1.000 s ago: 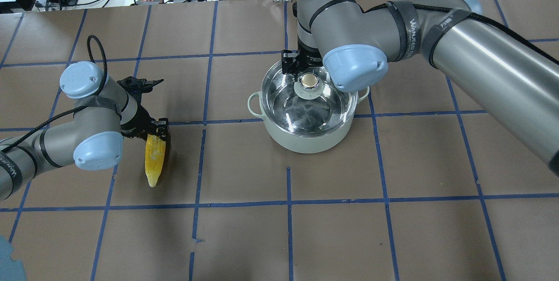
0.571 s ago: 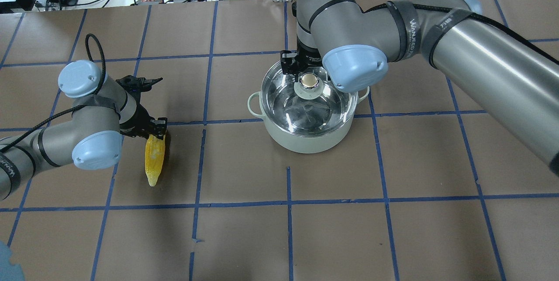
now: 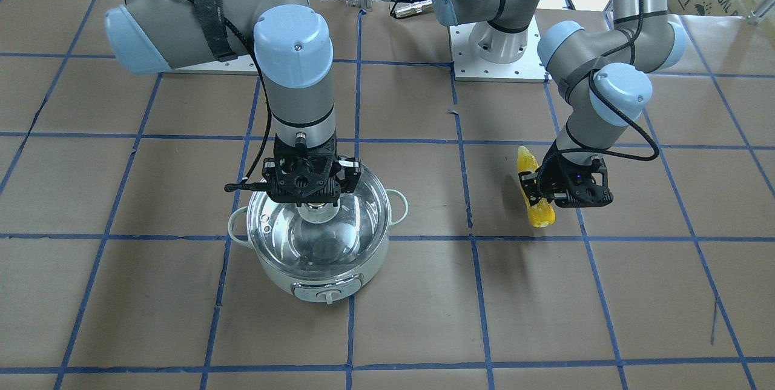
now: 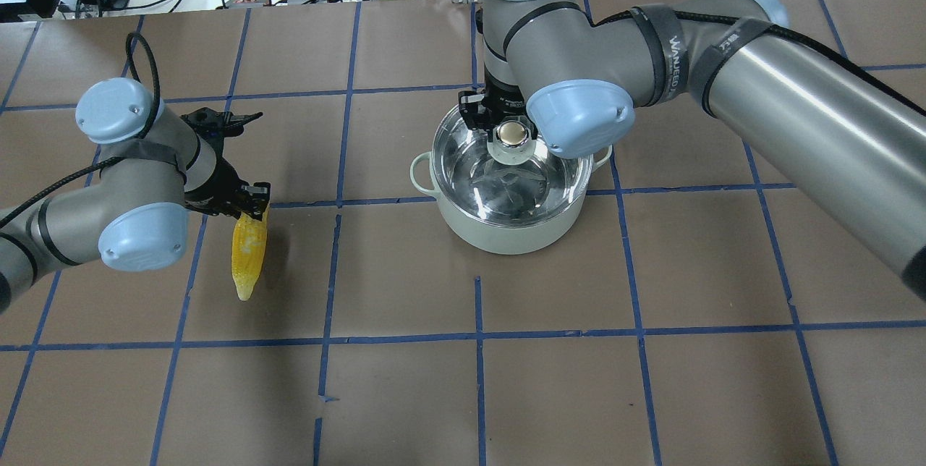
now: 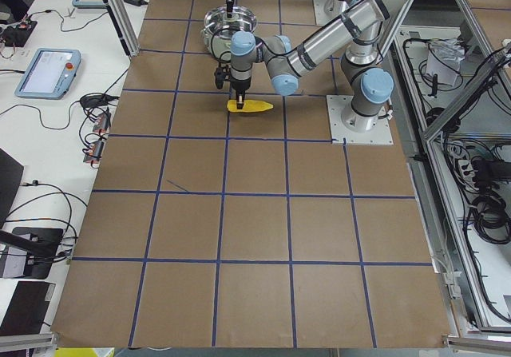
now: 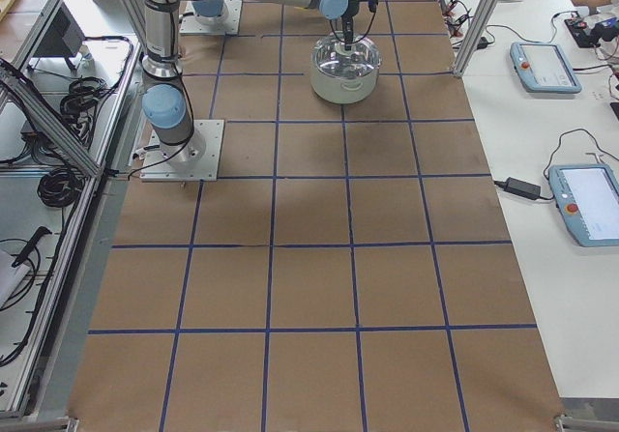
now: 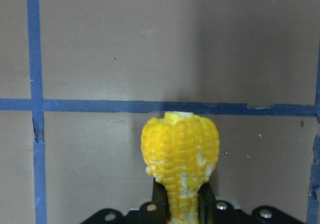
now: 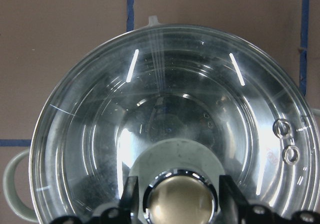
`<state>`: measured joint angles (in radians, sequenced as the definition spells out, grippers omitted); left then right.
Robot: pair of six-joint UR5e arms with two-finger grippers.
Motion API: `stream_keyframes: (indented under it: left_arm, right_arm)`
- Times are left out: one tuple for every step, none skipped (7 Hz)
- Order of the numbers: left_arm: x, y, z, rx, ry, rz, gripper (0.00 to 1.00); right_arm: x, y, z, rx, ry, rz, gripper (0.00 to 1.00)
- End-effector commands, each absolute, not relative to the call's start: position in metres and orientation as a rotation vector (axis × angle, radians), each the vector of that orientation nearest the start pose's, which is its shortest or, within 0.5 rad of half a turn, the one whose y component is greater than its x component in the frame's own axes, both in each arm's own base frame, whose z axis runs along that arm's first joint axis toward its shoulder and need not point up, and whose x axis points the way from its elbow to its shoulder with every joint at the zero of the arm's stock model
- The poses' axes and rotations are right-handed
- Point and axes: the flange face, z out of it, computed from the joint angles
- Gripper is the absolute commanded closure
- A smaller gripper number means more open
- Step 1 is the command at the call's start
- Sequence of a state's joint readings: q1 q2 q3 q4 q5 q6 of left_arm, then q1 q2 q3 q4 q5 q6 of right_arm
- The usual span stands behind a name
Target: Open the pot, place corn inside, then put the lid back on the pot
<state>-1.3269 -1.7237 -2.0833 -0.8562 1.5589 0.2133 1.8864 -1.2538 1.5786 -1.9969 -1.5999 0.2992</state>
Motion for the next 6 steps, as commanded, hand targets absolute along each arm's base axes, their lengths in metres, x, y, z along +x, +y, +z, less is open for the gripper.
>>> stream_keyframes:
  left_arm:
    - [-0.017,-0.495,0.297,-0.043,3.143,-0.048,0.86]
    - [-0.017,-0.496,0.317,-0.039,3.146,-0.032,0.86]
    - [-0.017,-0.498,0.334,-0.036,3.148,-0.010,0.86]
    - [-0.020,-0.500,0.345,-0.027,3.150,-0.003,0.86]
    - [-0.032,-0.500,0.359,0.012,3.149,-0.012,0.86]
    - [-0.038,-0.502,0.372,0.034,3.148,-0.007,0.86]
  right_arm:
    - [0.314,-0.542,0.352,-0.027,3.135,-0.155,0.56]
    - [0.314,-0.542,0.352,-0.024,3.135,-0.155,0.59]
    - [0.315,-0.542,0.353,-0.024,3.135,-0.158,0.61]
    - [0.315,-0.543,0.357,-0.024,3.134,-0.167,0.62]
    - [0.315,-0.543,0.360,-0.022,3.134,-0.160,0.62]
    - [0.313,-0.540,0.366,-0.019,3.132,-0.167,0.62]
